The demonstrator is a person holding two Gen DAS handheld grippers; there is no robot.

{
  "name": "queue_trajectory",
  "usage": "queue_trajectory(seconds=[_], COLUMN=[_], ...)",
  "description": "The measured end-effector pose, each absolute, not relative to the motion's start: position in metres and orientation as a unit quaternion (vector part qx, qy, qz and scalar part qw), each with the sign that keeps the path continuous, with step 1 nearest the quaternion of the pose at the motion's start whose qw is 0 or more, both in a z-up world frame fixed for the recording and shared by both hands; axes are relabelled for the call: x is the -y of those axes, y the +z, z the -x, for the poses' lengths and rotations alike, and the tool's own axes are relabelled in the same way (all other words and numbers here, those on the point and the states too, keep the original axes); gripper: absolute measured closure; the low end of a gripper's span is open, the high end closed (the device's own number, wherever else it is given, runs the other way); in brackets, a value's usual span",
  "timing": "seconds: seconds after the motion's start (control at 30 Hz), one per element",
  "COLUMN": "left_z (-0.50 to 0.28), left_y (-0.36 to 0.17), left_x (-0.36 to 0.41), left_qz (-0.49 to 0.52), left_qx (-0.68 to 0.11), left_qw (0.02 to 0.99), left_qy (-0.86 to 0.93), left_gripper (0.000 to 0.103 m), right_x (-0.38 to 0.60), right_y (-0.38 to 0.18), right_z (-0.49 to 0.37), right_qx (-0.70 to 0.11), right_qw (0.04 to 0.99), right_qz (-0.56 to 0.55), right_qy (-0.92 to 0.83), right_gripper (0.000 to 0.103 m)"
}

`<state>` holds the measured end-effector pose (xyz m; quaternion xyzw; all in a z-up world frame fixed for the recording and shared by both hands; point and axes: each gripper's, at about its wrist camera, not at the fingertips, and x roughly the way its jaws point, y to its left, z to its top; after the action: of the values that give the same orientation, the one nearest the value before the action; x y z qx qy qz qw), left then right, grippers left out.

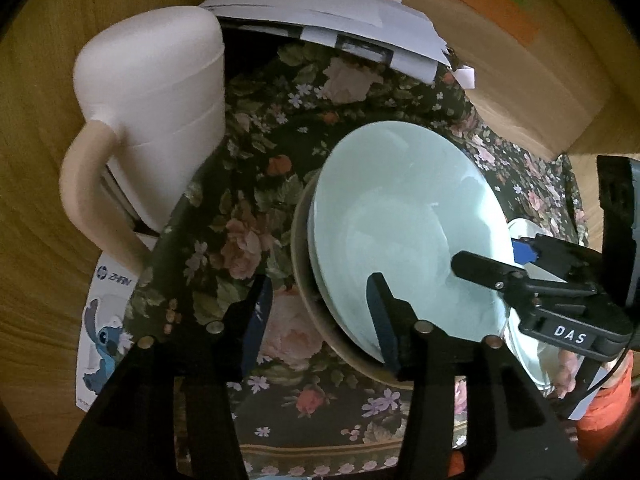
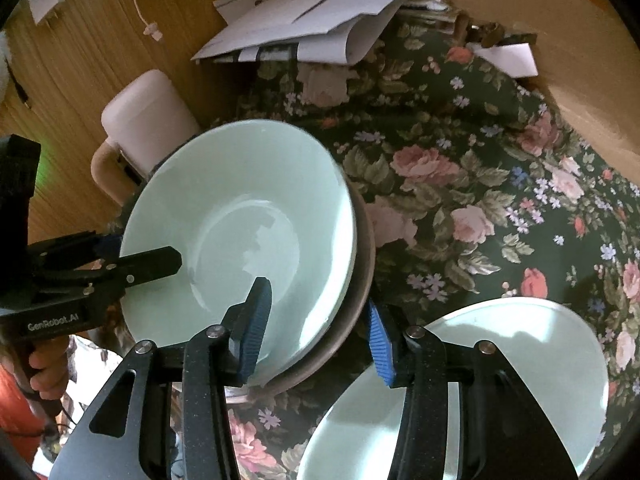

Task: Organize plates and bowls

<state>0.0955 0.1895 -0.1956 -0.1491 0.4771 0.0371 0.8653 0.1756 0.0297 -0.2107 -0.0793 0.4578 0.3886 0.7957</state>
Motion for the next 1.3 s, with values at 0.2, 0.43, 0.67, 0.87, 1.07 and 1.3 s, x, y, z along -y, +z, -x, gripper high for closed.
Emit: queue_trajectory(seconds=[0.2,0.43,0.67,0.87,1.07,1.3], left_z=[-0.104,-0.106,-0.108,-0.106,-0.102,-0.099], left_y=[-0.205,-0.204,-0.201,-0.195,-0.178,-0.154], left_x=[-0.18,-0.175,-0.173,-0.172,-0.166,-0.15], left_qz=[0.157,0.143,0.142,0.148,0.143,0.136], left_qx=[-0.489,-0.484,-0.48,-0.475,-0.46,-0.442], left_qw=[0.858,0.863,0.865,0.867,0.875,0.886], left_qy=[0.012,0.03,0.043,0.041,0.043,0.035], left_gripper=[0.061,0.061,0.062,0.062,0.062,0.062], right_x=[-0.035,-0.038,-0.032,-0.025,-0.013,0.005], right_y=[-0.217,-0.218,-0.213,-0.207,-0.189,-0.163], right_z=[-0.179,-0.179,-0.181,-0.179,-0.174,-0.167], right_qx=[-0.468,-0.467,-0.47,-0.467,-0.448,-0.425], right_qw=[0.788,0.793,0.794,0.797,0.807,0.822], right_qz=[0.071,0.065,0.055,0.047,0.041,0.027], right_qy=[0.393,0.385,0.382,0.381,0.382,0.379], right_gripper=[0.061,0.066,0.066,0.066,0.066,0.066])
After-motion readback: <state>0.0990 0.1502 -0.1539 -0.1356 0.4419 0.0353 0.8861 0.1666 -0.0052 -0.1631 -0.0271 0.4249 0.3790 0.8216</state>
